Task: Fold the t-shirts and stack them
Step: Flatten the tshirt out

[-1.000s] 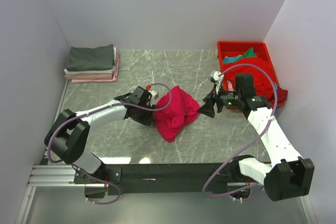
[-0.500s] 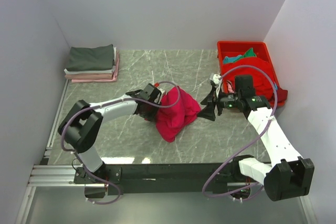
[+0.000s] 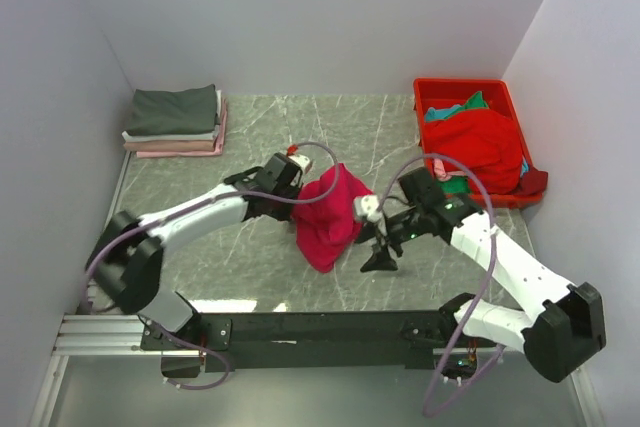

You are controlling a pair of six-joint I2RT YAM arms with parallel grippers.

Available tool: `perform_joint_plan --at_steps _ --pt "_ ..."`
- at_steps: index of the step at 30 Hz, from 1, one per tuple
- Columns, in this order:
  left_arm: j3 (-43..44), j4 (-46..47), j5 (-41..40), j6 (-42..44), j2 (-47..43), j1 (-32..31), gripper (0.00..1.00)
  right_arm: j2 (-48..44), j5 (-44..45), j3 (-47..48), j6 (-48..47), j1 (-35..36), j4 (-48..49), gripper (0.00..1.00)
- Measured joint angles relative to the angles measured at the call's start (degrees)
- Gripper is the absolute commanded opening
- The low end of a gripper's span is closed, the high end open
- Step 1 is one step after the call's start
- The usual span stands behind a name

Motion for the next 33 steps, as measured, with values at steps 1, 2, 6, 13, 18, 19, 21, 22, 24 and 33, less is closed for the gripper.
perform_joint_plan --at_steps 1,2,6,13,18,19,21,22,24,33 --pt "-0.3 0.2 0.1 -0.1 -2.6 0.0 0.0 -0.1 2.1 -1.1 0.7 2.8 1.4 0.74" --pt "-0.6 0.3 0.3 -0.3 -5.6 0.0 0.01 -0.1 4.7 -2.1 1.5 5.4 3.1 0.73" --pt "-1.5 0.3 2.0 -1.3 -13.4 0.0 0.01 0.0 17.4 -4.9 3.4 16.2 10.6 0.73" --pt "-3.6 0.0 5.2 -3.2 -17.5 0.0 0.01 3.8 33.7 -5.9 4.5 29.9 22.7 0.73" --pt "-4.2 -0.2 6.9 -4.1 -18.8 0.0 0.01 11.1 41.7 -5.9 7.1 37.0 32.1 0.71" --pt "-4.2 -0.2 7.2 -4.3 -19.1 0.0 0.01 13.0 43.3 -5.7 7.6 38.2 33.7 0.71" --pt "-4.2 -0.2 7.7 -4.5 -19.9 0.0 0.0 16.0 45.4 -5.5 8.5 39.7 36.2 0.71" --pt "-4.2 -0.2 7.9 -4.5 -20.2 0.0 0.01 16.9 46.1 -5.5 8.9 40.2 37.0 0.7" --pt "-4.2 -0.2 8.2 -4.6 -20.8 0.0 0.01 18.5 47.3 -5.5 9.8 41.2 38.6 0.7" --pt "-5.2 0.1 8.5 -4.8 -22.9 0.0 0.0 26.4 53.4 -1.5 15.0 42.8 42.4 0.28"
